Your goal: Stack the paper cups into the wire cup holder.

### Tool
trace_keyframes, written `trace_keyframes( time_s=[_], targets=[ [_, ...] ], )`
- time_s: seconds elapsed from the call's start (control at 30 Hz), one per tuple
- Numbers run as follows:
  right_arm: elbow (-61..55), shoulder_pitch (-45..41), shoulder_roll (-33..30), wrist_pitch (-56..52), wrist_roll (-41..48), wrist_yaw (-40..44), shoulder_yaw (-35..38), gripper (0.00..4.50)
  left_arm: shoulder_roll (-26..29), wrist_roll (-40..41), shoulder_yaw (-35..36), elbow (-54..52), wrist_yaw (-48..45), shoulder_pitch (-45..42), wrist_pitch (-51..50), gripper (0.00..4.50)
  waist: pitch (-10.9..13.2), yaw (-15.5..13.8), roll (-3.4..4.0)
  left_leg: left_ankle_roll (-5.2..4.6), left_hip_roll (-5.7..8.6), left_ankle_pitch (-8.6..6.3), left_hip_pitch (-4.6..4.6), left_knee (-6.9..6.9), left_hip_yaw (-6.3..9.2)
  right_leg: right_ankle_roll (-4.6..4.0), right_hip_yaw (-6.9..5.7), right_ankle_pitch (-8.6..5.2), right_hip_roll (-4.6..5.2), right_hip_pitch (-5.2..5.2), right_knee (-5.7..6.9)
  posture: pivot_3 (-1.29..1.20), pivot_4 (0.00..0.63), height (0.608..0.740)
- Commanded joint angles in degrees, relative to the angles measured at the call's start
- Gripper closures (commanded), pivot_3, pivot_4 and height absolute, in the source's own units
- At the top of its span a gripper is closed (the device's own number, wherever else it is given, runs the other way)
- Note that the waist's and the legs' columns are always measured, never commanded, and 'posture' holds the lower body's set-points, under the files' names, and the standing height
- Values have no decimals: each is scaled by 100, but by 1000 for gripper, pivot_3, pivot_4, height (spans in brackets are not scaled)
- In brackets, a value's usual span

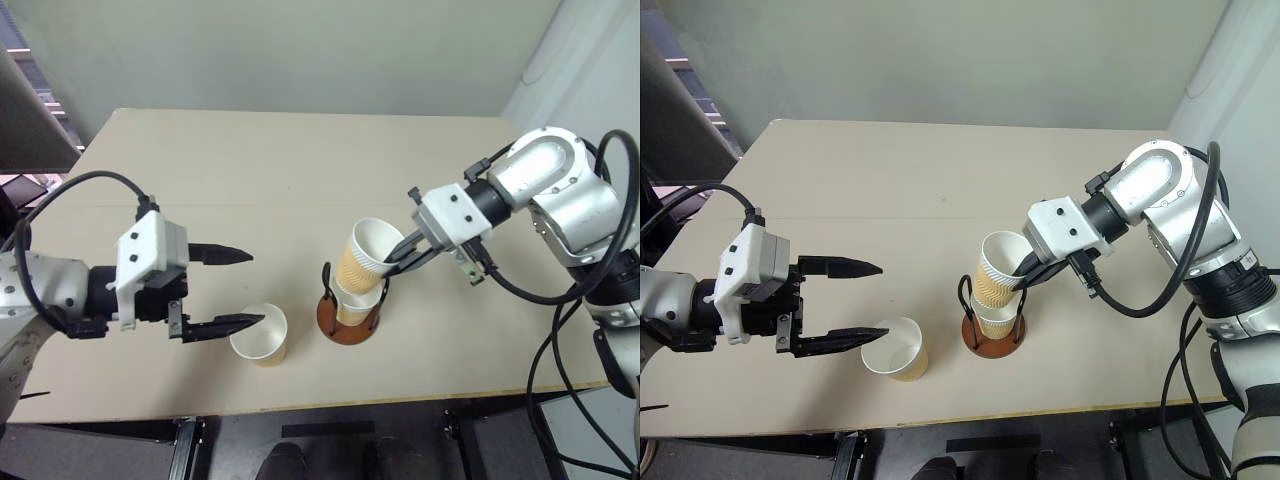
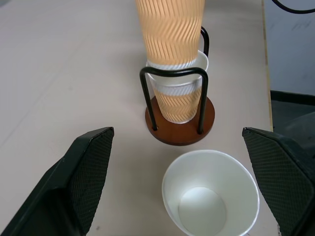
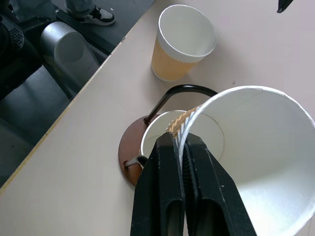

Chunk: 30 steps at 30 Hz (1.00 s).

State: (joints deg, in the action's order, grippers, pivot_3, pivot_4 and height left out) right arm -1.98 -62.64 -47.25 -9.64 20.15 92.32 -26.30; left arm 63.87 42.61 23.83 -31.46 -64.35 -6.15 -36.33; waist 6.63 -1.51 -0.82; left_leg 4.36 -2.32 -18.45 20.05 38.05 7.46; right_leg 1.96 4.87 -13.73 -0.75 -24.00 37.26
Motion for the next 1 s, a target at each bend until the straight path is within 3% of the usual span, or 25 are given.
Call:
trace_keyframes(
  time_s=[0.03, 0.1, 0.2, 0.57, 0.67, 0.73, 0.8, 1.0],
  targets=[
    [-77, -168, -92, 146, 81, 18, 3, 4462, 11, -58, 250, -78, 17, 69, 102, 0, 0, 0, 0, 0, 0, 0, 0, 0, 0, 0, 0, 0, 0, 0, 0, 0, 150, 740],
    [-79, -175, -116, 167, 89, 18, -25, 4462, 19, -70, 276, -68, 3, 97, 119, 0, 0, -1, 0, 0, -1, 0, 0, 0, 0, -1, 0, 0, 0, 0, 0, 0, 150, 740],
    [-65, -192, -108, 188, 69, 18, -53, 3875, 13, -72, 271, -72, 4, 98, 132, 0, 0, -1, 0, 0, -1, 0, 0, 0, 0, -1, 0, -1, 0, 0, 0, 0, 150, 740],
    [-93, -148, 41, -85, -22, -32, 320, 183, 109, -219, 8, 113, -104, -41, 267, 0, 0, -1, 0, 1, -2, -1, 0, 1, 1, -2, 0, -1, -1, 0, 1, 0, 150, 740],
    [84, -106, 4, -525, 391, -129, 855, 64, 232, -501, -314, 293, -258, -123, 454, 0, 0, -14, 0, 1, -1, 0, 0, 2, 1, -2, 0, -1, 0, 0, 0, 0, 150, 740],
    [43, 176, -263, -1169, 1432, -23, 1669, 64, 319, -769, -814, 478, -302, -458, 539, 0, 0, -59, 0, 1, 1, 0, 2, 2, 4, -5, 0, -3, 0, 0, -2, 0, 150, 740],
    [-116, 530, -476, -1489, 1920, -3, 2286, 64, 356, -977, -1253, 639, -415, -798, 631, 0, -2, -151, -3, 2, 6, 0, 8, 2, 13, -16, 0, -9, 1, 2, -9, 0, 150, 740],
    [-952, 1397, -914, -2072, 2298, -463, 3106, 64, 283, -1674, -2307, 1218, -813, -1648, 968, 0, -1, -138, -1, 7, 8, -1, 3, 0, 7, -19, 3, -11, 2, 4, -13, 0, 150, 740]
  ],
)
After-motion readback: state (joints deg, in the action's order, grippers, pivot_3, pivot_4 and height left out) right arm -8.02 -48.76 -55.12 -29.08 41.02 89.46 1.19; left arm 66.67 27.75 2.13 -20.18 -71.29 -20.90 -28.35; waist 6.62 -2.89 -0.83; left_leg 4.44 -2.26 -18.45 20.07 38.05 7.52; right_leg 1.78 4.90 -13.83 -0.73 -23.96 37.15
